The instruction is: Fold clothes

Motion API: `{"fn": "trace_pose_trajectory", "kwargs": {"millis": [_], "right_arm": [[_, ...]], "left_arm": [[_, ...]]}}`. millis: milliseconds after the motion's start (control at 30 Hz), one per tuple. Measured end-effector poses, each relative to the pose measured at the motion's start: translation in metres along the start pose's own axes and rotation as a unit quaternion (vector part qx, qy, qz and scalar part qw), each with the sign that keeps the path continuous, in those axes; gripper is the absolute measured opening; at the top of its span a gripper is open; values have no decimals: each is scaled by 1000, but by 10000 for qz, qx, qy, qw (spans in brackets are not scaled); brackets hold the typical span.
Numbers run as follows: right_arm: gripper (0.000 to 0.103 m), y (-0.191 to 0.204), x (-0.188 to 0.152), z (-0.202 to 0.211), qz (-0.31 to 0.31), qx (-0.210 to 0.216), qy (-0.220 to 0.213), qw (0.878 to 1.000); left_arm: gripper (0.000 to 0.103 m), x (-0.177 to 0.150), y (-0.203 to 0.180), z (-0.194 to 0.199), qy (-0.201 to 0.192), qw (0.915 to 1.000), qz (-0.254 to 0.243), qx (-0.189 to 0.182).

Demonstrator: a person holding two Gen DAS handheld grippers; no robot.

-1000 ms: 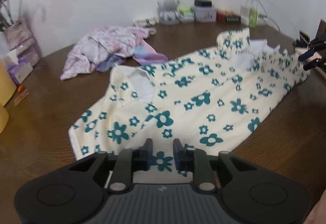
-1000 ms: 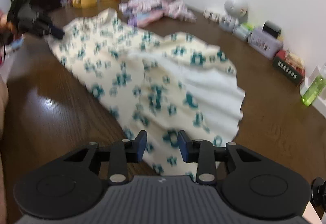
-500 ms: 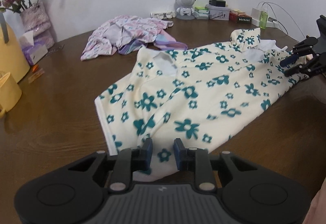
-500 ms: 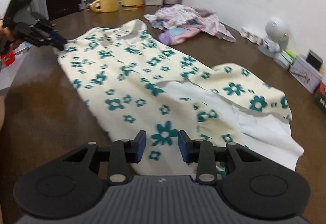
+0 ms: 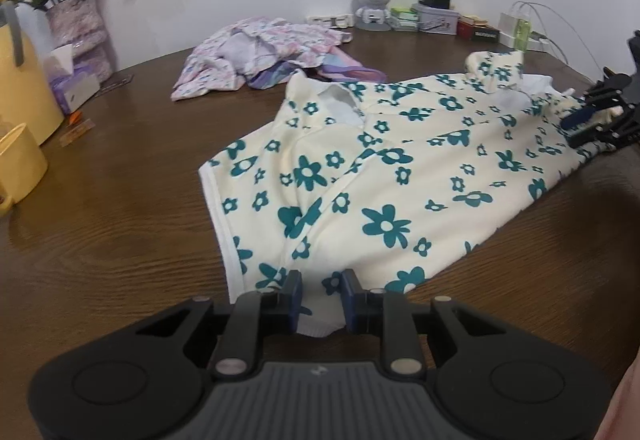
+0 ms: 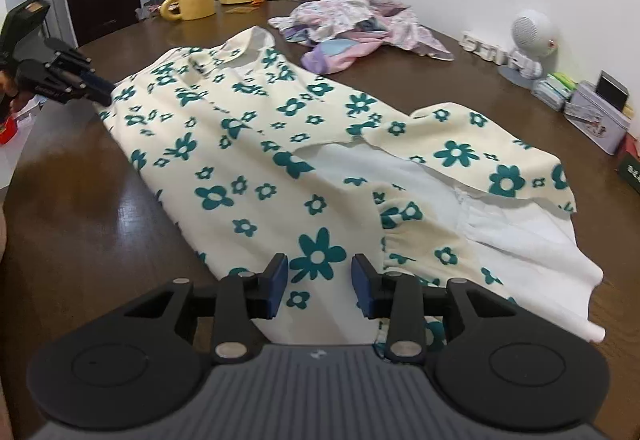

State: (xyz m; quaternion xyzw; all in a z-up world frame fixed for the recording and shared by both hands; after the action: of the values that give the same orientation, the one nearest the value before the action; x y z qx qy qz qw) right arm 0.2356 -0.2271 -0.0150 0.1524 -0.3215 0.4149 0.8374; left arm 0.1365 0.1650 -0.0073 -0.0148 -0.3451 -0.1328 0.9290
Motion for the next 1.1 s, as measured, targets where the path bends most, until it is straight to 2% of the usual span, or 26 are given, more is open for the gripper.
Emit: {"fn": "trace_pose_trajectory", "kwargs": {"millis": [233, 500, 600, 667, 733, 800, 867, 900, 933, 967, 1000, 1067, 1100], "right_arm": [[36, 33, 3, -5, 91, 121, -14, 9999], [37, 35, 6, -6, -40, 70, -51, 10000], [45, 31, 7, 0, -185, 83, -143, 9997], [50, 26, 10, 7, -365, 115, -293, 9988], [58, 20, 13, 17, -462, 52, -453, 9979], [64, 13, 18, 27, -544, -8, -599, 9967], [79, 4, 24, 37, -535, -146, -679, 9962], [83, -1, 28, 41, -489, -225, -687, 9962], [90, -8, 33, 44, -397, -294, -644, 9967], [98, -15, 37, 47, -304, -362, -601, 9971], [101, -23, 42, 50, -205, -419, -547, 9974], [102, -41, 53, 51, 11, -467, -372, 9982], [102, -50, 60, 49, 50, -474, -255, 9985]], "left_arm": [[17, -7, 26, 4, 111, 9987, 112, 494], [17, -7, 28, 5, 153, 9985, 19, 517], [17, -5, 30, 8, 77, 9991, 129, 389], [23, -1, 31, 14, -105, 9993, 257, 236], [39, 6, 33, 23, -326, 9988, 347, 140], [50, 16, 35, 32, -532, 9979, 360, 131], [65, 30, 39, 38, -724, 9967, 302, 210], [80, 39, 41, 40, -813, 9960, 258, 276], [88, 50, 44, 39, -868, 9956, 202, 280], [90, 62, 46, 36, -903, 9955, 139, 243], [90, 73, 47, 33, -939, 9953, 75, 206], [94, 95, 51, 26, -971, 9952, -44, 102], [99, 105, 53, 18, -923, 9957, -106, 6]]}}
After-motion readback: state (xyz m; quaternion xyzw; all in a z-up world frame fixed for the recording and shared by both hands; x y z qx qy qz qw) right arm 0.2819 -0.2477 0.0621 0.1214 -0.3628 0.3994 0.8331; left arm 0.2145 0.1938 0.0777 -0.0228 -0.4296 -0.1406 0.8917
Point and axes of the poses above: each gripper's, at about its wrist camera, not at the fingertips, and z roughly against the way its jaws point, y to its left, x to its top, the point moved 6 cm from there along -z, roughly the way its jaws point
